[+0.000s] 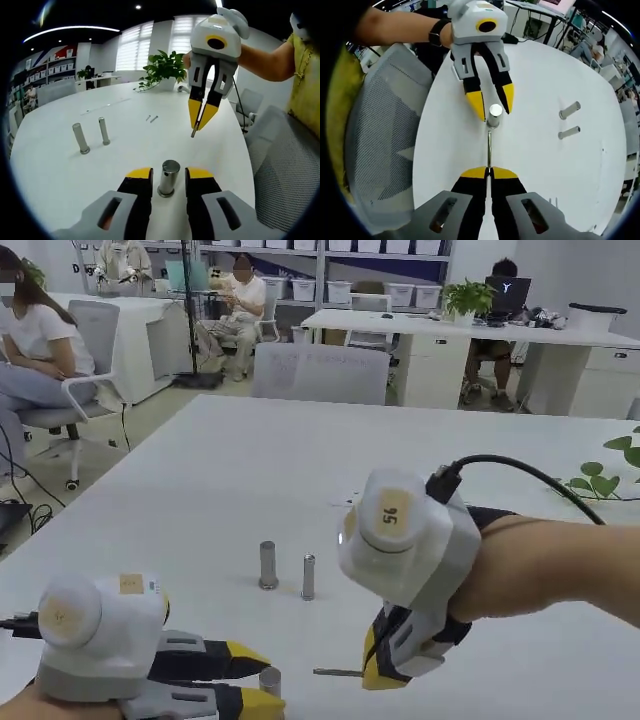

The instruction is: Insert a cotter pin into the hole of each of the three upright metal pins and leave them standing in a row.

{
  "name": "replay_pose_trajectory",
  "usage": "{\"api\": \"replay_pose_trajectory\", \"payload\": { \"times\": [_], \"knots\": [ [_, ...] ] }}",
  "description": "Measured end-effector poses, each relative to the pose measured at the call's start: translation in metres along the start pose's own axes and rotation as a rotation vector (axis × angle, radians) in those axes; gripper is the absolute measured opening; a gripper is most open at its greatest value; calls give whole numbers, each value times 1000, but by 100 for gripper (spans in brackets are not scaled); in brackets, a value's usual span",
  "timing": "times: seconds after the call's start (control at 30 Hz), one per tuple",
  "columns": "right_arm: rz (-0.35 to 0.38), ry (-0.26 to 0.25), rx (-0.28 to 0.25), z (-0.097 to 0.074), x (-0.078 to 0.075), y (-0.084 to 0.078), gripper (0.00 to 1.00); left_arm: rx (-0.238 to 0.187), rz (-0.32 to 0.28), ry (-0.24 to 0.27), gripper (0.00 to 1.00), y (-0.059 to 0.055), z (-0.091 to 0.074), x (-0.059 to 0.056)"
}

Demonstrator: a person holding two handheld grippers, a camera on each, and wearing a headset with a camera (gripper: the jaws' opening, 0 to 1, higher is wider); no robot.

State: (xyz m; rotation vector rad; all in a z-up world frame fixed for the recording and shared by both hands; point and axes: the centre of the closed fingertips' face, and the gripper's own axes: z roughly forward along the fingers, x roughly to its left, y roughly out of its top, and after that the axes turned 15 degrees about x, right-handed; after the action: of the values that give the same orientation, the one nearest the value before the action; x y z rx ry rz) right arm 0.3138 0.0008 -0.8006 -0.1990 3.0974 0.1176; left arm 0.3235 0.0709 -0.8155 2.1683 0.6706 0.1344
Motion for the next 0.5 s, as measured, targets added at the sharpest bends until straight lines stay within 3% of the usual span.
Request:
{"api": "replay_pose_trajectory", "payload": {
  "times": [0.5],
  "knots": [
    [6, 0, 18, 11, -1, 11, 2, 10, 28, -8, 19, -2, 3, -3]
  ]
}}
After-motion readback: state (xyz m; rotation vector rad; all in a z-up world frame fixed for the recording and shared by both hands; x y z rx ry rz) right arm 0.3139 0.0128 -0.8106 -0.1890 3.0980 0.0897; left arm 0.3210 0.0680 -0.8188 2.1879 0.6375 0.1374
